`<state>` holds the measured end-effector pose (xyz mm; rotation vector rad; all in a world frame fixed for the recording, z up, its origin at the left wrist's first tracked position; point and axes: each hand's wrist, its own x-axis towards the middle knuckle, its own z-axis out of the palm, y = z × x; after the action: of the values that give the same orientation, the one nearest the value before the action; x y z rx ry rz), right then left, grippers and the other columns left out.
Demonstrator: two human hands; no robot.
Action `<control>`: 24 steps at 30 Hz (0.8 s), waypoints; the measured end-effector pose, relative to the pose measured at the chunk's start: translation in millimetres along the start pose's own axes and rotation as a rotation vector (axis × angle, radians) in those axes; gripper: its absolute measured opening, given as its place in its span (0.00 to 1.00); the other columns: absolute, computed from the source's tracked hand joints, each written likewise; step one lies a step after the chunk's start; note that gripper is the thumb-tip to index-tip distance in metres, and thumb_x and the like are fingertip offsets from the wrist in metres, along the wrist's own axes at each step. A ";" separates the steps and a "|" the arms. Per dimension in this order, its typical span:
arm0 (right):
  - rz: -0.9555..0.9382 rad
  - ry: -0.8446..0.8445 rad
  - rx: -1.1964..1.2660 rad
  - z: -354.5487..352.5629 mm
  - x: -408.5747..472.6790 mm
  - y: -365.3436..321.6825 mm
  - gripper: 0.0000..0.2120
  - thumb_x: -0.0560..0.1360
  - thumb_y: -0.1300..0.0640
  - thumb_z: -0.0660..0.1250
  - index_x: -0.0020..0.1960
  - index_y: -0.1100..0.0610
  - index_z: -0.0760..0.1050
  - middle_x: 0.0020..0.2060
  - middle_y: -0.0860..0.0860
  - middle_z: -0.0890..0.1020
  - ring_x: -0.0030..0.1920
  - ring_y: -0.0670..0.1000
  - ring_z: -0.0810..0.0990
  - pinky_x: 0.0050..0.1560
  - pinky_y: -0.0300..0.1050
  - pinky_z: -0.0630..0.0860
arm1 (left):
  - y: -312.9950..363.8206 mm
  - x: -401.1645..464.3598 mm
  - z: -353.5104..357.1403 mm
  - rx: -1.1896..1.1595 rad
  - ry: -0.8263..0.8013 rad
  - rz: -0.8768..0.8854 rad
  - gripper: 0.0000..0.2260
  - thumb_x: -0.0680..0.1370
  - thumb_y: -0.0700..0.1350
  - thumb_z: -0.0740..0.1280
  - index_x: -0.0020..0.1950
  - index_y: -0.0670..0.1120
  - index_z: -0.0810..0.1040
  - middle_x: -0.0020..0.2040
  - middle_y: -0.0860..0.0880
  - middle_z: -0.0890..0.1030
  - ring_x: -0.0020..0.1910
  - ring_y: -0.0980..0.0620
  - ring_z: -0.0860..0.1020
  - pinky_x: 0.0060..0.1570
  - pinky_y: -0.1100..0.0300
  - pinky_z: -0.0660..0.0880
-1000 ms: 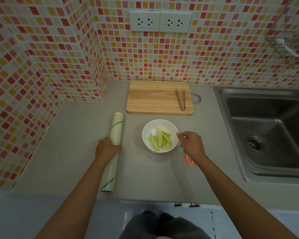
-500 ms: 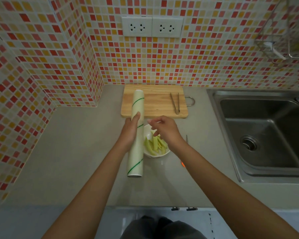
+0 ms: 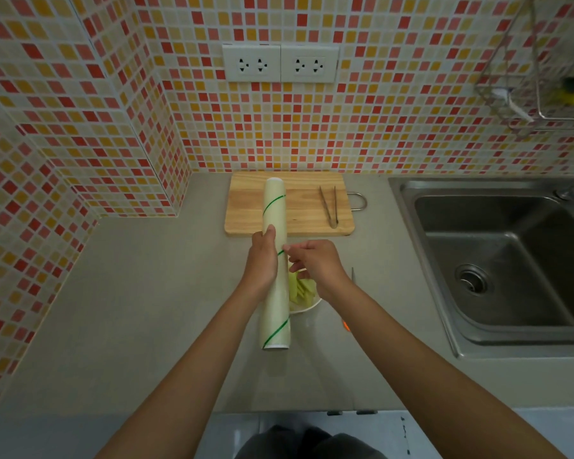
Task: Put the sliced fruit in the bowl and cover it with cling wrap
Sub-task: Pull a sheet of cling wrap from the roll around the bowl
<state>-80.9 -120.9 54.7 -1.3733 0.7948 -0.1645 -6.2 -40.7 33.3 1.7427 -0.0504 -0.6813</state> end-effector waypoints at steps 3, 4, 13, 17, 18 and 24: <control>0.042 -0.023 0.024 0.5 -2.6 2.5 0.08 0.70 0.60 0.73 0.37 0.60 0.77 0.30 0.52 0.77 0.23 0.45 0.75 0.24 0.36 0.71 | -2.8 3.8 -0.7 0.024 0.047 0.033 0.19 0.80 0.59 0.51 0.58 0.46 0.68 0.60 0.40 0.77 0.58 0.41 0.76 0.62 0.44 0.72; 0.052 -0.027 0.027 0.6 -3.3 3.4 0.08 0.70 0.61 0.73 0.36 0.60 0.77 0.30 0.53 0.77 0.22 0.45 0.75 0.23 0.36 0.72 | -3.3 5.2 -1.4 0.033 0.054 0.044 0.18 0.81 0.58 0.51 0.58 0.46 0.68 0.59 0.41 0.76 0.57 0.42 0.76 0.60 0.46 0.72; 0.094 -0.014 0.056 -1.9 -7.2 4.3 0.07 0.69 0.62 0.75 0.38 0.63 0.78 0.30 0.54 0.77 0.22 0.46 0.74 0.24 0.37 0.75 | -5.1 2.2 -1.1 0.157 0.079 0.093 0.20 0.83 0.51 0.50 0.68 0.40 0.66 0.64 0.38 0.73 0.59 0.41 0.74 0.56 0.51 0.69; 0.115 -0.025 0.078 -4.4 -9.2 5.1 0.08 0.68 0.63 0.75 0.39 0.65 0.77 0.30 0.54 0.77 0.21 0.46 0.74 0.24 0.37 0.76 | -5.1 -0.6 -1.1 0.186 0.073 0.102 0.20 0.83 0.50 0.51 0.69 0.40 0.64 0.65 0.38 0.72 0.62 0.40 0.74 0.55 0.52 0.69; 0.120 -0.032 0.080 -5.3 -9.8 5.8 0.08 0.68 0.63 0.75 0.38 0.64 0.77 0.29 0.54 0.77 0.21 0.46 0.74 0.24 0.38 0.77 | -4.9 -1.2 -1.2 0.191 0.067 0.097 0.20 0.83 0.51 0.51 0.70 0.40 0.64 0.66 0.38 0.72 0.62 0.40 0.73 0.57 0.51 0.69; 0.130 -0.067 0.101 -8.7 -10.7 11.6 0.06 0.69 0.65 0.74 0.35 0.62 0.78 0.29 0.55 0.77 0.21 0.47 0.75 0.23 0.38 0.76 | -6.6 -3.6 -2.9 0.196 0.046 0.104 0.20 0.83 0.52 0.51 0.69 0.41 0.64 0.65 0.38 0.72 0.61 0.40 0.74 0.59 0.49 0.70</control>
<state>-97.8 -119.5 48.6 -1.2220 0.8070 -0.0559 -9.9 -34.8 29.2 1.9286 -0.1802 -0.5747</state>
